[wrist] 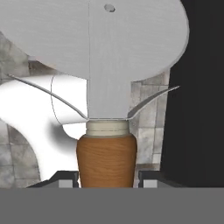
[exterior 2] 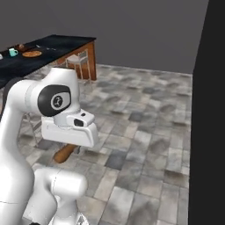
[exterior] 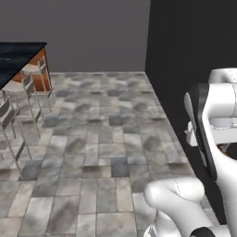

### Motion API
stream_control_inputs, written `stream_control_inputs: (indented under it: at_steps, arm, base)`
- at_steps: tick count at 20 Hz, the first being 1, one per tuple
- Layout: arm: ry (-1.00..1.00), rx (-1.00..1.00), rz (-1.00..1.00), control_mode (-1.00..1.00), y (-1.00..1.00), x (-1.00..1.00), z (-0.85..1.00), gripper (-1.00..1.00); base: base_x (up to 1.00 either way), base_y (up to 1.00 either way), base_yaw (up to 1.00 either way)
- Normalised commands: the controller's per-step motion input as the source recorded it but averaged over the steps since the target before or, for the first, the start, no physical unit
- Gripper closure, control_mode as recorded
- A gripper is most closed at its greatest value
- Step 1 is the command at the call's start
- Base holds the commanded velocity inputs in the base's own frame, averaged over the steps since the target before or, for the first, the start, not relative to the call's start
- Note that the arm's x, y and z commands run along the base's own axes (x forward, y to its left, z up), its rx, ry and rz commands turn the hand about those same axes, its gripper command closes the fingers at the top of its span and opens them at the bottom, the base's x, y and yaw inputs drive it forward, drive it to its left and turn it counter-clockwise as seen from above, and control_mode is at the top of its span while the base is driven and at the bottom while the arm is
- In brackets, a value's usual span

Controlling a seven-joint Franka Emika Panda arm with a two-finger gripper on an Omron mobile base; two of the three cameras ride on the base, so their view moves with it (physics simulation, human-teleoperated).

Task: Take the pizza cutter from the drawer on the left and place it on the dining counter for cutting.

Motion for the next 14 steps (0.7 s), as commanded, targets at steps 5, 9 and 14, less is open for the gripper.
stream_control_inputs:
  at_steps: [5, 9, 14]
  arm:
    - [0.0, 0.0, 0.0, 1.0, 0.0, 0.0, 0.0, 1.0]
    - [0.0, 0.0, 0.0, 1.0, 0.0, 0.0, 0.0, 1.0]
    - [0.0, 0.0, 0.0, 1.0, 0.0, 0.0, 0.0, 1.0]
  base:
    - [1.0, -0.56, 0.32]
    - [1.0, -0.53, 0.35]
    - [1.0, -0.61, 0.35]
